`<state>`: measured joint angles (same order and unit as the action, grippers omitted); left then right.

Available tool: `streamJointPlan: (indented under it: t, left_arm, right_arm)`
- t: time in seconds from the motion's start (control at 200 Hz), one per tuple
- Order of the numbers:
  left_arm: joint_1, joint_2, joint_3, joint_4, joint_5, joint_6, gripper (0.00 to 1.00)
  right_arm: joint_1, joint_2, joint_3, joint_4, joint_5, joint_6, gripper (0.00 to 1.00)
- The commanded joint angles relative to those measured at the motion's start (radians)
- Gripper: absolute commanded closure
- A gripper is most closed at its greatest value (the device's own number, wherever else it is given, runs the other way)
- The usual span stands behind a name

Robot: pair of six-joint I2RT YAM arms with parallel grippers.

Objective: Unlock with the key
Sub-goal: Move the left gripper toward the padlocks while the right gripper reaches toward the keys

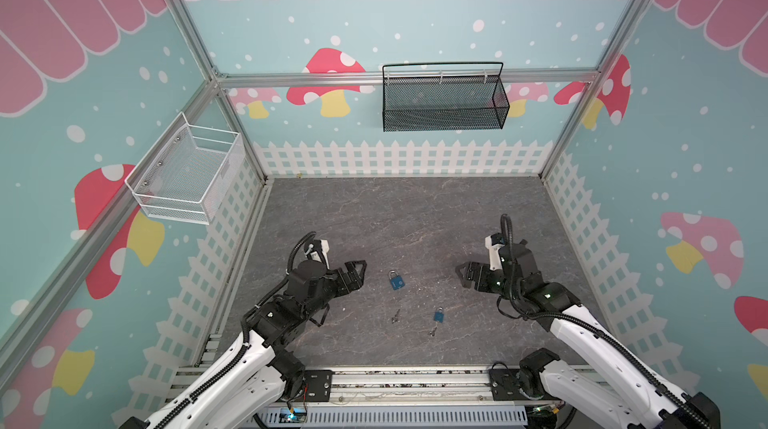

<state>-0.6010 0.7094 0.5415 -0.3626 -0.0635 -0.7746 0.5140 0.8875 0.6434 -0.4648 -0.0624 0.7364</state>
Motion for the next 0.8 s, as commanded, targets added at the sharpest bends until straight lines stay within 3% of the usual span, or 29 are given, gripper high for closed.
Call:
streamJointPlan:
  t: [0.0, 0.205, 0.305, 0.555, 0.795]
  left_arm:
    - [-0.062, 0.022, 0.034, -0.053, -0.048, -0.057, 0.01]
    - [-0.205, 0.048, 0.033, -0.058, -0.095, -0.126, 0.04]
    - [-0.253, 0.049, 0.029, -0.083, -0.125, -0.151, 0.04]
    - [-0.269, 0.009, -0.017, -0.103, -0.115, -0.192, 0.04]
    - [-0.269, 0.007, -0.024, -0.125, -0.092, -0.172, 0.03]
  right_arm:
    - [0.129, 0.031, 0.024, -0.154, 0.095, 0.151, 0.03]
    - [0.433, 0.112, 0.047, -0.263, 0.194, 0.387, 0.04]
    - [0.533, 0.137, 0.036, -0.28, 0.209, 0.504, 0.06]
    - [0.626, 0.224, 0.015, -0.188, 0.187, 0.637, 0.12]
    - [0.649, 0.362, 0.051, -0.183, 0.265, 0.703, 0.17]
